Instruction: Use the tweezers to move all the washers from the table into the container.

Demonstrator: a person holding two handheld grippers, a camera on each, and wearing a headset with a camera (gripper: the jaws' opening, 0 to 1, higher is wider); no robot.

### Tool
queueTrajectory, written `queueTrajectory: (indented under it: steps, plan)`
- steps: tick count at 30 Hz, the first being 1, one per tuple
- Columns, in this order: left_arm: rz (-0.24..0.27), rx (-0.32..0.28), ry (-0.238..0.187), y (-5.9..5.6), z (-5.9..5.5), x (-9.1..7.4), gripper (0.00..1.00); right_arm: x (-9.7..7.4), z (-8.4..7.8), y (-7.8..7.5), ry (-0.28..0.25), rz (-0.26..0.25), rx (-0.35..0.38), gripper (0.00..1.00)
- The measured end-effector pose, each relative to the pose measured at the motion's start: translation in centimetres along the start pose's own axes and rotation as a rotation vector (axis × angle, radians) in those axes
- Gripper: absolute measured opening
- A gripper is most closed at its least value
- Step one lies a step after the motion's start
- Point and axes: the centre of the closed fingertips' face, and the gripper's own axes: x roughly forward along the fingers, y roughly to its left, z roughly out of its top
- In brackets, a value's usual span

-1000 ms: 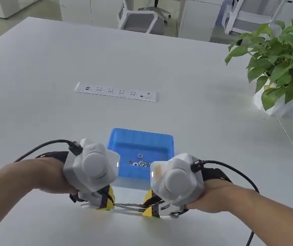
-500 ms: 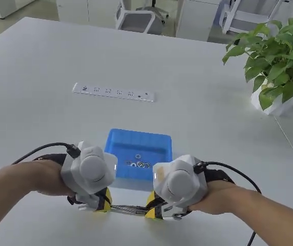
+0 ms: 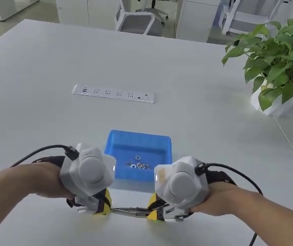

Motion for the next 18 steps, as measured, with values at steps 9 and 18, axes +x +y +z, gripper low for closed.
queueTrajectory:
  steps: [9,18]
  plan:
    - [0.013,-0.056,-0.017,-0.1,-0.5,-1.5,0.23,-1.6,-0.1,-0.5,-0.031,-0.044,0.049,0.23]
    - [0.053,-0.154,-0.115,0.4,-0.1,-3.7,0.36,-4.2,-0.2,-1.7,-0.112,-0.125,0.162,0.33]
